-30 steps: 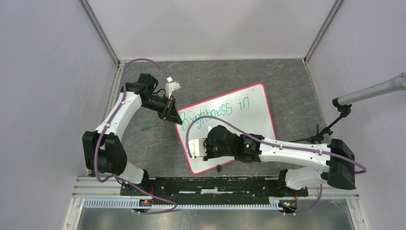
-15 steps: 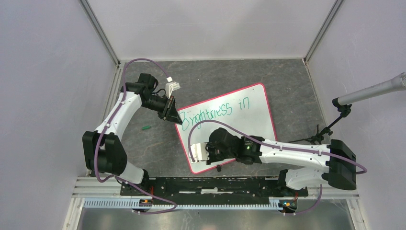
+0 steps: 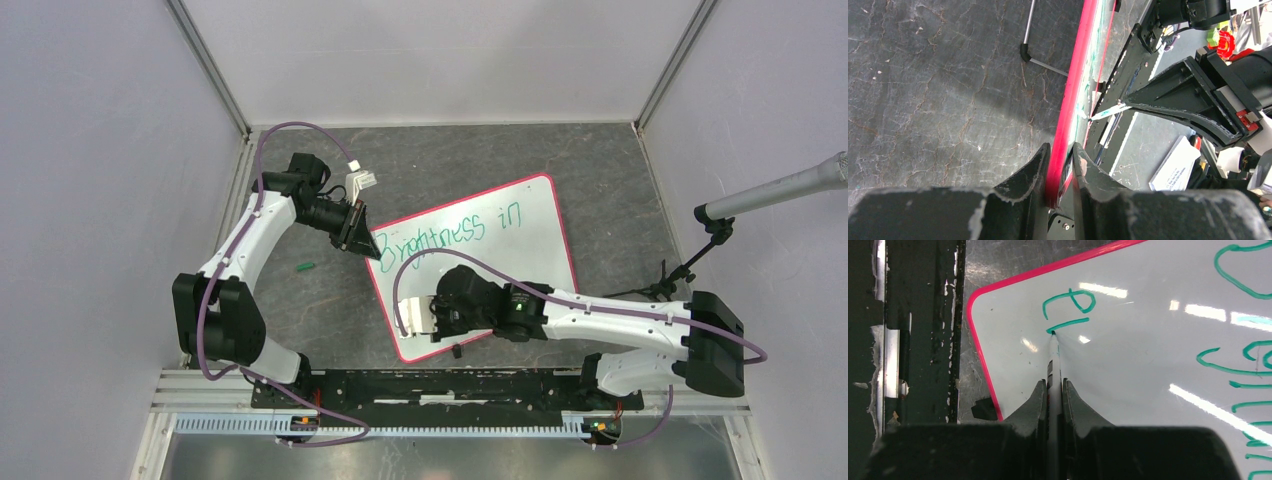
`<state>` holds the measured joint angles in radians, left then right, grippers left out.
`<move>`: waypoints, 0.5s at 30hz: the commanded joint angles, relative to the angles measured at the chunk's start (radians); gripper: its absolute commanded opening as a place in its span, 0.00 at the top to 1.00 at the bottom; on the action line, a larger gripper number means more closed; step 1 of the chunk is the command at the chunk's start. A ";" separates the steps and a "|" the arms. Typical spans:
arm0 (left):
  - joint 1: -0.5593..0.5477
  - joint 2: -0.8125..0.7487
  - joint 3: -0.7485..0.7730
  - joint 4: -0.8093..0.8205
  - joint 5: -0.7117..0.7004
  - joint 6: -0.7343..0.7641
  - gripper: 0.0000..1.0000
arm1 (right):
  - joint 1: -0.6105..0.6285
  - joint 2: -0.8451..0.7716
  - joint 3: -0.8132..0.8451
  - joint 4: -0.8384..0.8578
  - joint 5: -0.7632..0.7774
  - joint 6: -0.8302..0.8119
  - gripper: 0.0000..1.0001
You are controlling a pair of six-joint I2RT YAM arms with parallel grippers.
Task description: Write a sentence on the whiteboard
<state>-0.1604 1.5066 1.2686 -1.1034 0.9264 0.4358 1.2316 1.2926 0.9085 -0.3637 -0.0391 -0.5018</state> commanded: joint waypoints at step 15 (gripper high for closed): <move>-0.013 0.023 -0.001 0.025 -0.049 0.010 0.97 | -0.055 -0.078 0.036 -0.051 -0.078 -0.043 1.00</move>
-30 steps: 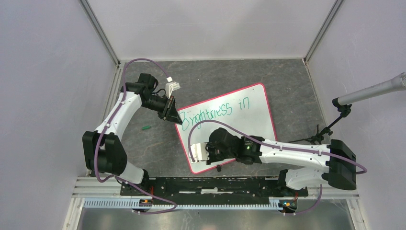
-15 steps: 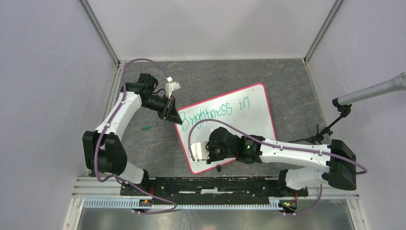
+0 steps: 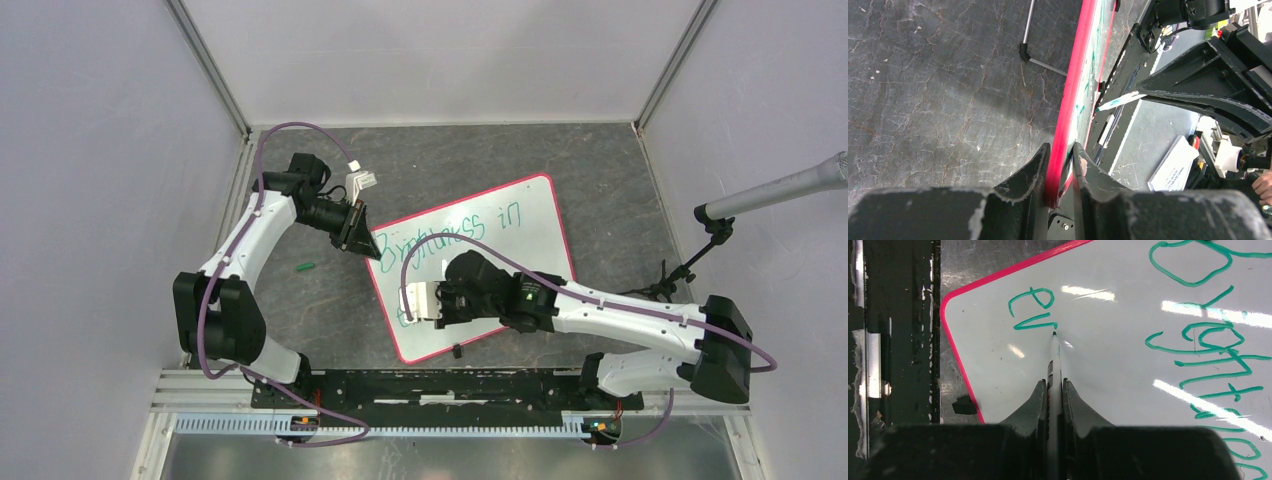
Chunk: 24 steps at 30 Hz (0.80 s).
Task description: Write a sentence on the whiteboard
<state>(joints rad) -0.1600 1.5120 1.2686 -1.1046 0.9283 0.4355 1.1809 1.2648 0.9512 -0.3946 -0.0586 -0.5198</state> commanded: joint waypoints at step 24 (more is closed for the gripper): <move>-0.018 0.029 0.001 0.026 -0.057 0.014 0.98 | -0.004 -0.018 -0.060 0.022 0.028 -0.010 1.00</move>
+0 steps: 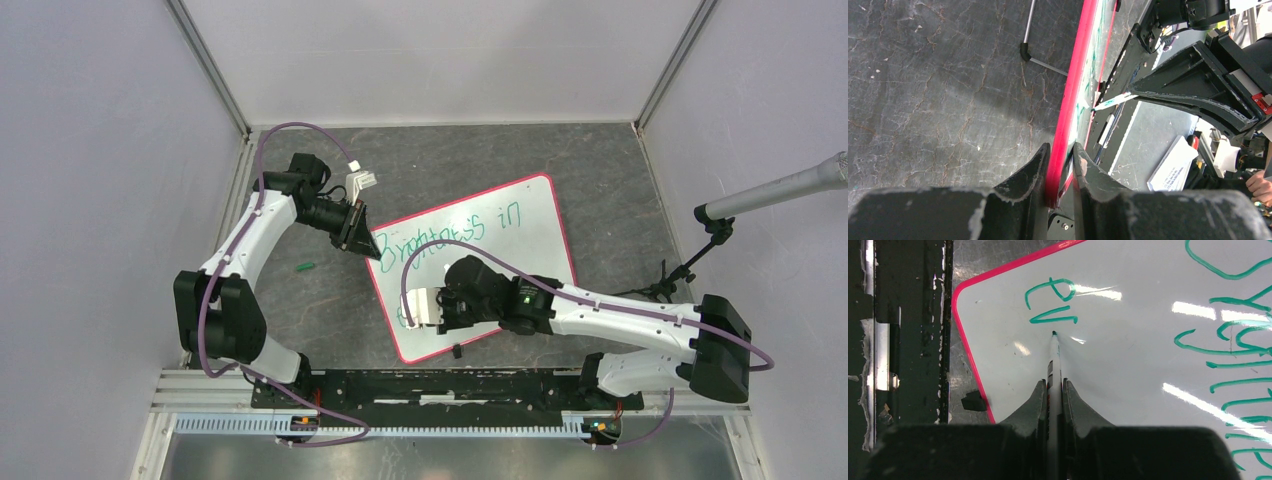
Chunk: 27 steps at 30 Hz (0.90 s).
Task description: Write a sentence on the whiteboard
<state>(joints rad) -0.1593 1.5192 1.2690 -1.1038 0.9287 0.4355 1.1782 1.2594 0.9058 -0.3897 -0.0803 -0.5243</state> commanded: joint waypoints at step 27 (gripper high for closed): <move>-0.020 0.022 -0.002 0.025 -0.054 0.014 0.97 | -0.029 0.012 0.051 0.018 0.060 0.000 1.00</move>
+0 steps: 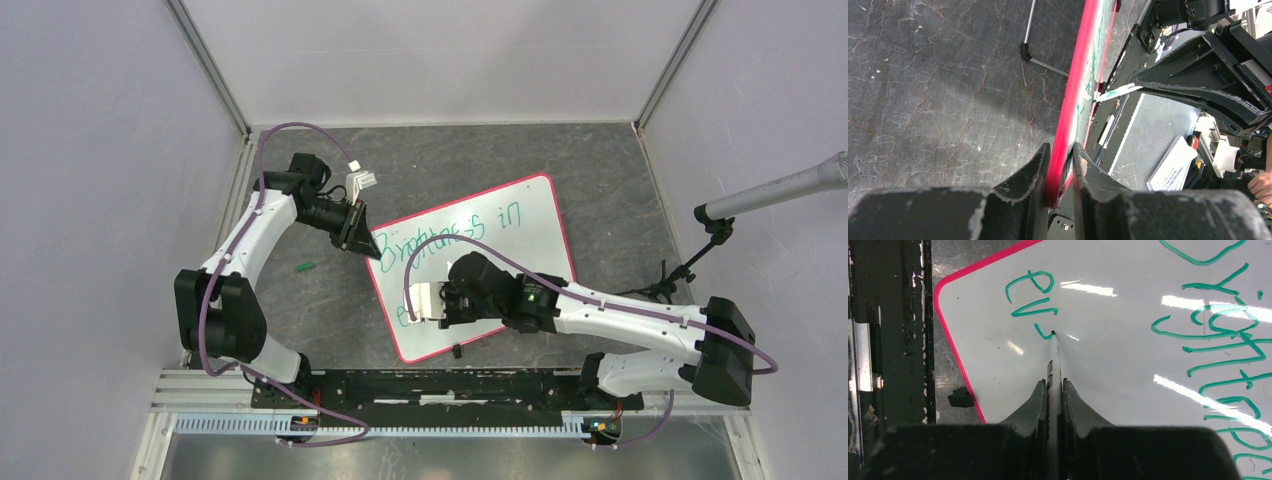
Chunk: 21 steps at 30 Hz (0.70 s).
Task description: Write a sentence on the whiteboard
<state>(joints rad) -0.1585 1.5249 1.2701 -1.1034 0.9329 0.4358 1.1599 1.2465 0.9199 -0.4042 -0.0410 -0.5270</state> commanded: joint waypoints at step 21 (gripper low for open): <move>-0.021 0.024 -0.001 0.025 -0.062 0.019 0.98 | 0.001 0.018 -0.019 -0.001 -0.053 -0.024 1.00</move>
<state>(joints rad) -0.1581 1.5253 1.2701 -1.1027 0.9329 0.4358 1.1614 1.2743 0.9234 -0.3828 -0.0902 -0.5282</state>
